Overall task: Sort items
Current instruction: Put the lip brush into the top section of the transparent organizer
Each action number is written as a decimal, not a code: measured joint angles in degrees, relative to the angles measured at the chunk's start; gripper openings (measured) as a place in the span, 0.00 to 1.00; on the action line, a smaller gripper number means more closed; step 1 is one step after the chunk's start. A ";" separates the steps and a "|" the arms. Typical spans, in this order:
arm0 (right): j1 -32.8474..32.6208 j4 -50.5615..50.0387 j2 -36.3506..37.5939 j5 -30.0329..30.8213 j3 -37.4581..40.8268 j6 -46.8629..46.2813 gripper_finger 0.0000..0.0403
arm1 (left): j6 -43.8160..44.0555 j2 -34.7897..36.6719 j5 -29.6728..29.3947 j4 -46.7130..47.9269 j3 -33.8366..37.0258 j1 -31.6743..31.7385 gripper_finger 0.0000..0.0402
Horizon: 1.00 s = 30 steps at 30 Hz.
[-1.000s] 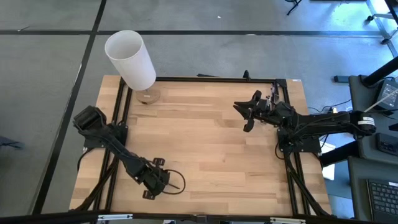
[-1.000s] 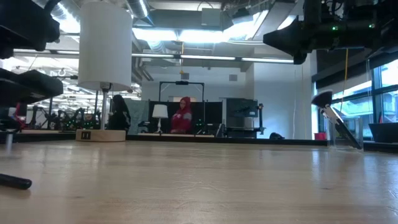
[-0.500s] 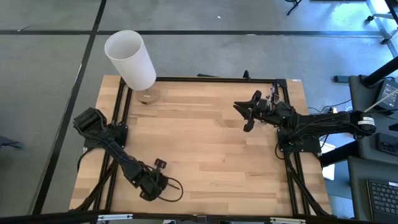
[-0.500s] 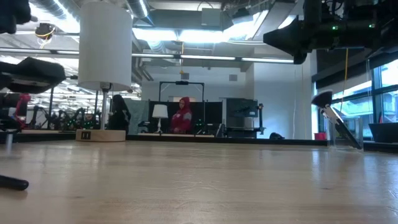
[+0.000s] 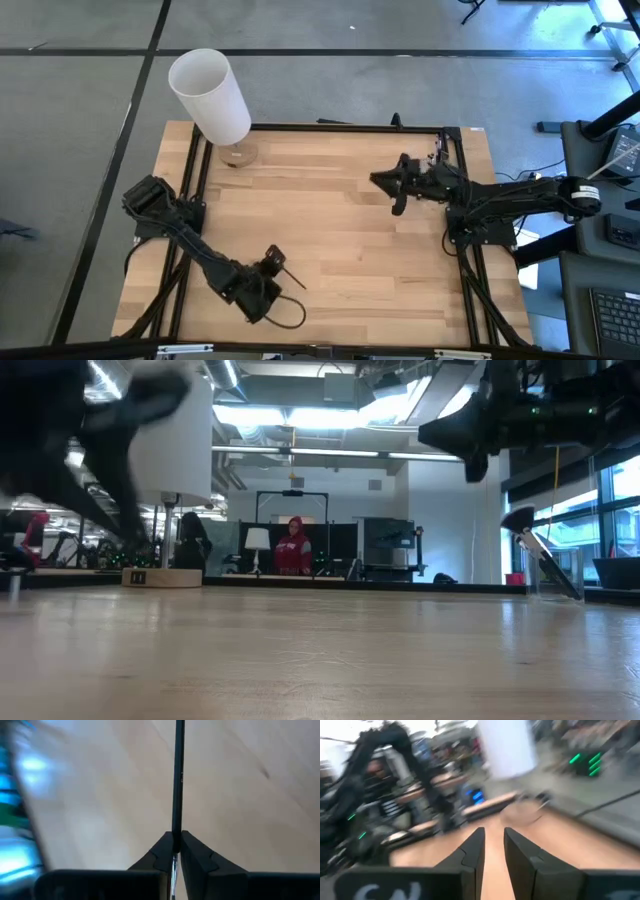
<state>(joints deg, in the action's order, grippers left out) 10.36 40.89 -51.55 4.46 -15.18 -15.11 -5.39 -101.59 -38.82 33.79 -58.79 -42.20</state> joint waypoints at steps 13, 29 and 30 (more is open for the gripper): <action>-0.86 -6.58 -20.82 -19.78 -11.49 -10.02 0.18 | -46.31 0.14 -16.28 -6.25 -7.86 8.06 0.06; -7.16 -6.48 -45.29 -37.50 -31.35 -8.86 0.18 | -64.89 0.25 -20.70 -12.62 -7.89 12.53 0.06; -7.42 -6.48 -45.81 -37.50 -31.87 -8.86 0.18 | -64.90 0.25 -20.85 -12.62 -7.89 12.53 0.06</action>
<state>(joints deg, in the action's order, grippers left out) 2.94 34.41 -97.36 -33.04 -47.04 -23.97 -70.29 -101.34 -59.68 21.17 -66.67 -29.67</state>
